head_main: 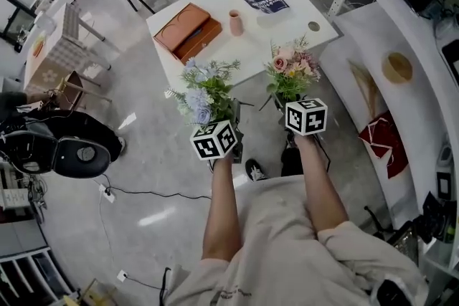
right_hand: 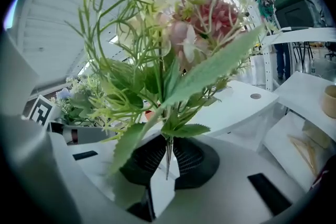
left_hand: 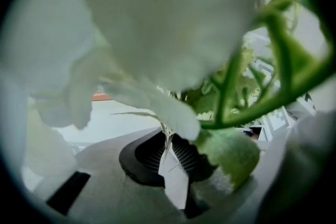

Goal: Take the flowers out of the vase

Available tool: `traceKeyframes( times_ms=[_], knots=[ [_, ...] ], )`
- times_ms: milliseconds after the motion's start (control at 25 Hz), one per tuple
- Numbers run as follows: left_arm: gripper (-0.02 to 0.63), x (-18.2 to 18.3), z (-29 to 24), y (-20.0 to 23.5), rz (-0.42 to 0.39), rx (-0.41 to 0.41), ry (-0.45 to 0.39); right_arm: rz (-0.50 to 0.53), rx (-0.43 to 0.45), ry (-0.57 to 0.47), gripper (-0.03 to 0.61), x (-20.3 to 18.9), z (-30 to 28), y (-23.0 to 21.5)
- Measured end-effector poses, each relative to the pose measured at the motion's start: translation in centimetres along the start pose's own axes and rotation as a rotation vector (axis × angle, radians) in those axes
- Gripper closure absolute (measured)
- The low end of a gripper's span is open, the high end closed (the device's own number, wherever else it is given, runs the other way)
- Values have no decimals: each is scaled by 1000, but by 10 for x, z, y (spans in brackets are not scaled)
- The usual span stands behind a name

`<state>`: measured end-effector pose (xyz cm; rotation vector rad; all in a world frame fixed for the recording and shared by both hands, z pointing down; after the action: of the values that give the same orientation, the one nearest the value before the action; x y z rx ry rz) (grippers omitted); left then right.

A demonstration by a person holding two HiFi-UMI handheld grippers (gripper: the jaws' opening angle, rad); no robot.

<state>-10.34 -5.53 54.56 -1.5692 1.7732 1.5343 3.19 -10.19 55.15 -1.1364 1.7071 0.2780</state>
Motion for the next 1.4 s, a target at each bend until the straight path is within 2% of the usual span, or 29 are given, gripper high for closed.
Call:
traceKeyframes(
  times_ms=[200,680,1400],
  knots=[
    [568,0,-7,-7,-29,-15,19,45,-8,29,540,-4,2,6],
    [568,6,-23,-17,-58,-70,24,75,-27,-8,540,14,2,3],
    [568,4,-20,0,-53,-54,39,68,1,12,540,9,-25,16]
  ],
)
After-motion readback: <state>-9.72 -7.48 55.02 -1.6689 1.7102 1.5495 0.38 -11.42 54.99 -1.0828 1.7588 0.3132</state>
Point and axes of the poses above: the fingertips, and each gripper's own axes: z backward along the fingers, y to its left, x out of its top, the point moved 1 cm from there along z, backward along the fingers, and after that the axes turned 1 degree about z, right-handed, at the moved point
